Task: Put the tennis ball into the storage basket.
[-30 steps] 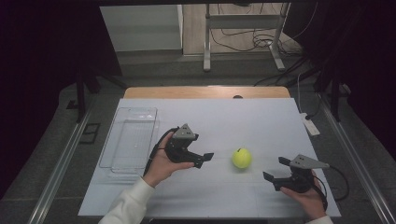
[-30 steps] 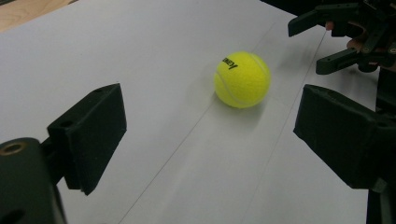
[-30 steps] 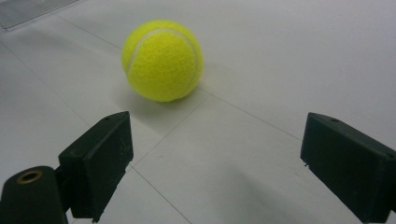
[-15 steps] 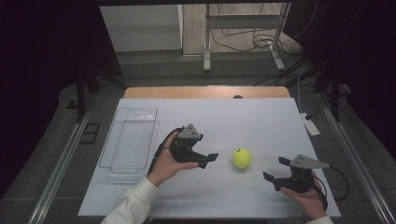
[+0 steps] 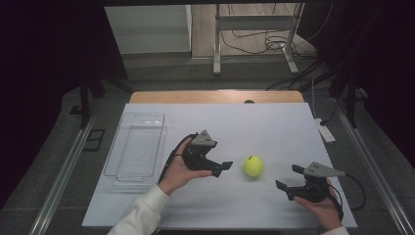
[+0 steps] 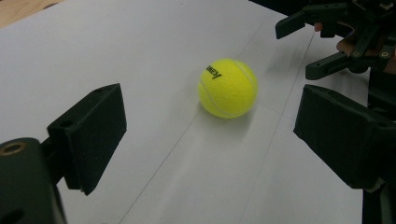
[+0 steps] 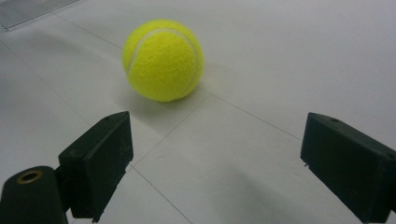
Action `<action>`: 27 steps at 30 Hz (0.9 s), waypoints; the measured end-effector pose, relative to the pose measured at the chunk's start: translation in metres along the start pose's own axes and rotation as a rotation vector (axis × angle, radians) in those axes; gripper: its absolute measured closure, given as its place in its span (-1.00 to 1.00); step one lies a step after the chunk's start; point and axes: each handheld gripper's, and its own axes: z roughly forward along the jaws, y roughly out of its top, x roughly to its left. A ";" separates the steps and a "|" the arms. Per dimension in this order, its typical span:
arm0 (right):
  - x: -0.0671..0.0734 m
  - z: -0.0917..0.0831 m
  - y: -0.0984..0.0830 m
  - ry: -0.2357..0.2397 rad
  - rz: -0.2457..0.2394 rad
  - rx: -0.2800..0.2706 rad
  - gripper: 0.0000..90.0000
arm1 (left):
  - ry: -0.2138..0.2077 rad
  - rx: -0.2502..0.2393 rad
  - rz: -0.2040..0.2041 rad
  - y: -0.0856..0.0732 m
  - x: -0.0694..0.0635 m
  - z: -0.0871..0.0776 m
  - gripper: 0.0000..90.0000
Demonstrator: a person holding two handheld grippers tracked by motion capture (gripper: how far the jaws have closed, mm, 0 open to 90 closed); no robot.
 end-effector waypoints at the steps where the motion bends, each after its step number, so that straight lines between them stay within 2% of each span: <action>1: 0.000 0.000 0.000 0.000 0.000 0.000 -0.78 | -0.003 0.002 0.001 0.001 -0.001 0.001 -0.77; 27: 0.000 0.000 0.000 -0.003 0.000 0.005 -0.78 | -0.030 0.017 0.017 0.008 -0.006 0.019 -0.77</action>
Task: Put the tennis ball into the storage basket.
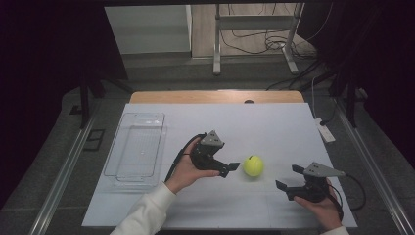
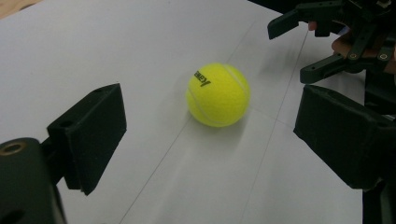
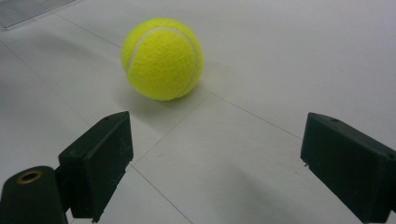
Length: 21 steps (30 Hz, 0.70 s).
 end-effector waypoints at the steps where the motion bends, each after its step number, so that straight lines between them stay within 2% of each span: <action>1: 0.000 0.000 0.000 0.000 0.000 0.000 -0.78 | 0.000 0.000 0.000 0.000 0.000 0.000 -0.77; 21: 0.000 0.000 0.000 0.001 0.002 0.000 -0.78 | -0.022 0.022 0.006 0.004 -0.002 0.018 -0.77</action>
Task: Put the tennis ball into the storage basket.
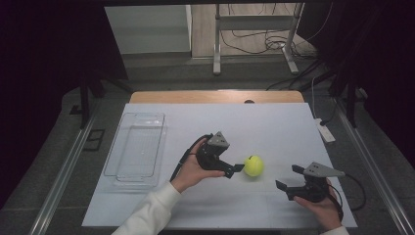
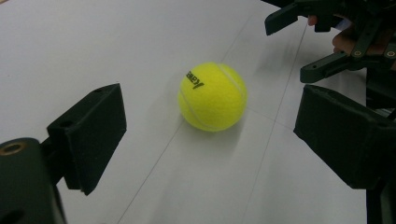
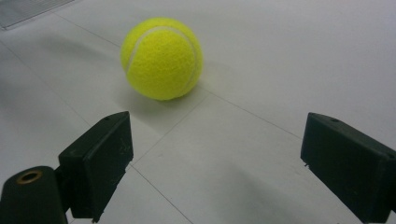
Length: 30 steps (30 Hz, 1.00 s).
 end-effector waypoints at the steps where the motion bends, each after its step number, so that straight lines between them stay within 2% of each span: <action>1: 0.000 0.000 0.000 0.000 0.000 0.000 -0.78 | 0.000 0.004 0.004 0.000 0.000 0.001 -0.77; 30: 0.000 0.000 0.000 0.003 0.001 -0.001 -0.79 | -0.023 0.029 0.002 0.016 -0.002 0.029 -0.79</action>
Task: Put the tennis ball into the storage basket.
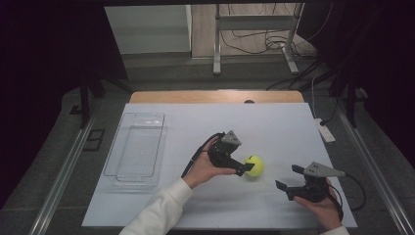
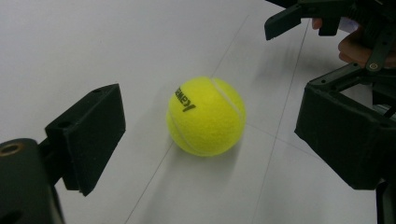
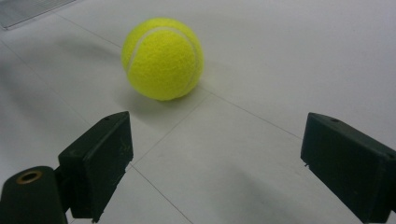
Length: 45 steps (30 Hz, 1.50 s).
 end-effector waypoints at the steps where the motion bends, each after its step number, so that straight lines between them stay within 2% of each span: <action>1: 0.000 0.000 0.000 0.000 0.000 0.000 -0.79 | -0.001 0.004 0.001 0.001 0.000 0.001 -0.79; 24: 0.000 0.000 0.000 0.002 0.000 -0.004 -0.79 | -0.020 0.075 -0.020 0.011 0.004 0.033 -0.83; 45: 0.000 0.000 0.000 0.003 -0.002 -0.002 -0.79 | -0.025 0.114 -0.032 0.009 0.007 0.051 -0.86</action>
